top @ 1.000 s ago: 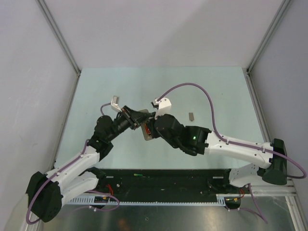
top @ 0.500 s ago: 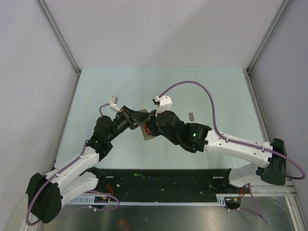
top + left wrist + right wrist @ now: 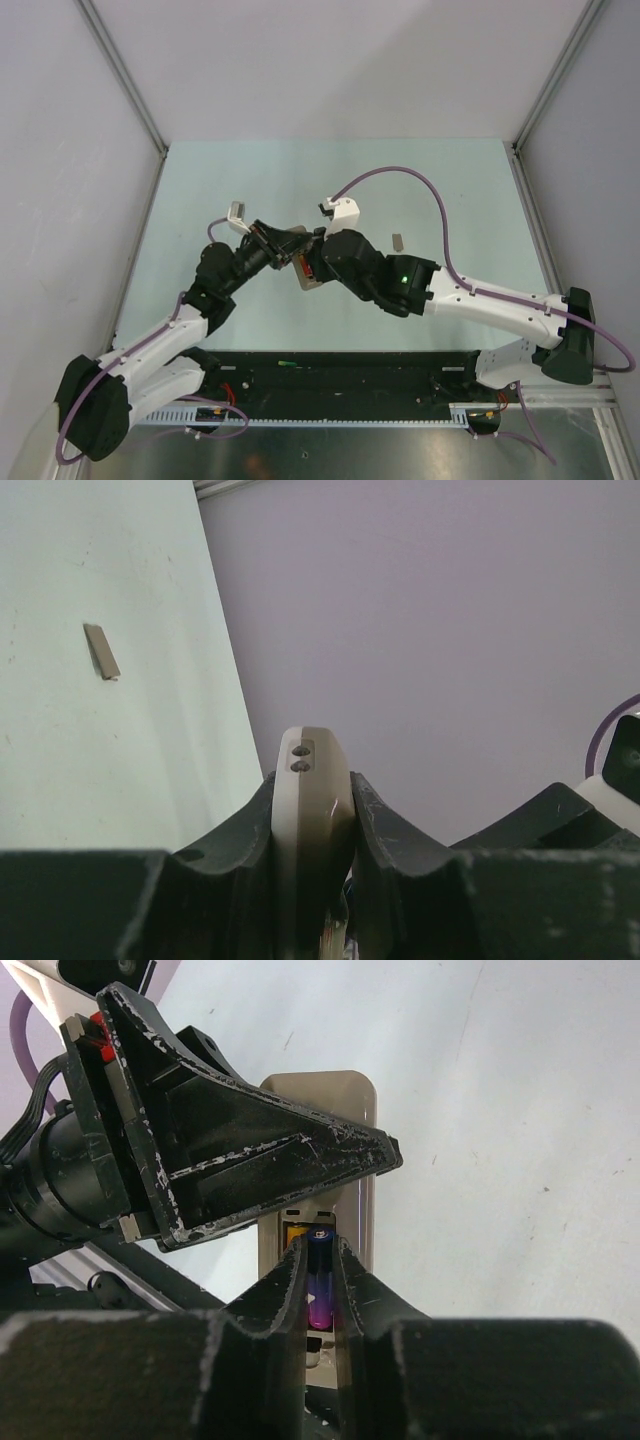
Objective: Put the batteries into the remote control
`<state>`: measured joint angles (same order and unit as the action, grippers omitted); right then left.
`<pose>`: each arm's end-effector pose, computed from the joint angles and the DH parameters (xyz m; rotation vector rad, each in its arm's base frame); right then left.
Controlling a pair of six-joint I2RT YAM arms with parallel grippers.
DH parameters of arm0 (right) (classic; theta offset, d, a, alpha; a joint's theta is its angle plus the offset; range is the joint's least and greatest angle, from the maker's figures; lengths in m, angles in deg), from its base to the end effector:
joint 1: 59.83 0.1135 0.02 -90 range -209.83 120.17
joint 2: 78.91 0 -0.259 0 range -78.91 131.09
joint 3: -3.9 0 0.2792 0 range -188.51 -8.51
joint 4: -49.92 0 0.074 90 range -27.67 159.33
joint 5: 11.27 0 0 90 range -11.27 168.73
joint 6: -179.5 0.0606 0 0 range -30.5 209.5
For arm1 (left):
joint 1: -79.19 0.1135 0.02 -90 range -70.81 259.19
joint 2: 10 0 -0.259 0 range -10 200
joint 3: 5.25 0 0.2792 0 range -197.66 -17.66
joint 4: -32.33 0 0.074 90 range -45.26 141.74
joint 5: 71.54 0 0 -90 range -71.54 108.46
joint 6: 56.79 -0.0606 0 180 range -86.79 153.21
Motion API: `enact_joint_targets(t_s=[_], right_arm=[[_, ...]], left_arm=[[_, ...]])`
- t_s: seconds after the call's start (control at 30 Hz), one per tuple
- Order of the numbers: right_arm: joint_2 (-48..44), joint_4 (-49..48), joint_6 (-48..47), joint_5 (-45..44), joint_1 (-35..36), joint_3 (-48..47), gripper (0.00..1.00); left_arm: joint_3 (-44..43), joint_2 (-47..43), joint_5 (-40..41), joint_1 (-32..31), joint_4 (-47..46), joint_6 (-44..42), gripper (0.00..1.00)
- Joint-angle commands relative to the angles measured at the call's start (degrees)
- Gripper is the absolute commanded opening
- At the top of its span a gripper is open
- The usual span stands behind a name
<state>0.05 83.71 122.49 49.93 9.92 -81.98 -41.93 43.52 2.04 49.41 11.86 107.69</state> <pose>0.1523 0.3285 0.3439 -0.3332 2.0090 0.6430 0.2216 -0.1465 0.2492 -0.4146 1.7122 -1.6187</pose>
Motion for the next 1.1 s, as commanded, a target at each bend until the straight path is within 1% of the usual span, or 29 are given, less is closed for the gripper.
enact_joint_targets(t_s=[0.0, 0.27, 0.53, 0.67, 1.07], right_arm=[[2.4, 10.2, 0.3, 0.9, 1.0, -0.4, 0.17], [2.8, 12.5, 0.5, -0.4, 1.1, -2.2, 0.26], [3.6, 13.7, 0.4, -1.3, 1.2, -4.2, 0.33], [4.2, 14.1, 0.1, -1.6, 1.6, -6.1, 0.38], [4.5, 15.3, 0.2, -2.0, 2.0, -8.8, 0.47]], left_arm=[[-1.9, -1.0, 0.1, 0.1, -15.6, 8.3, 0.0], [-1.3, -0.3, -0.2, 0.0, -15.6, 8.9, 0.0], [-0.8, 0.3, -0.5, -0.2, -15.7, 8.6, 0.0], [-0.6, 0.4, -0.5, -0.4, -15.7, 8.4, 0.0], [-0.2, 0.4, -0.5, -0.4, -15.6, 8.1, 0.0]])
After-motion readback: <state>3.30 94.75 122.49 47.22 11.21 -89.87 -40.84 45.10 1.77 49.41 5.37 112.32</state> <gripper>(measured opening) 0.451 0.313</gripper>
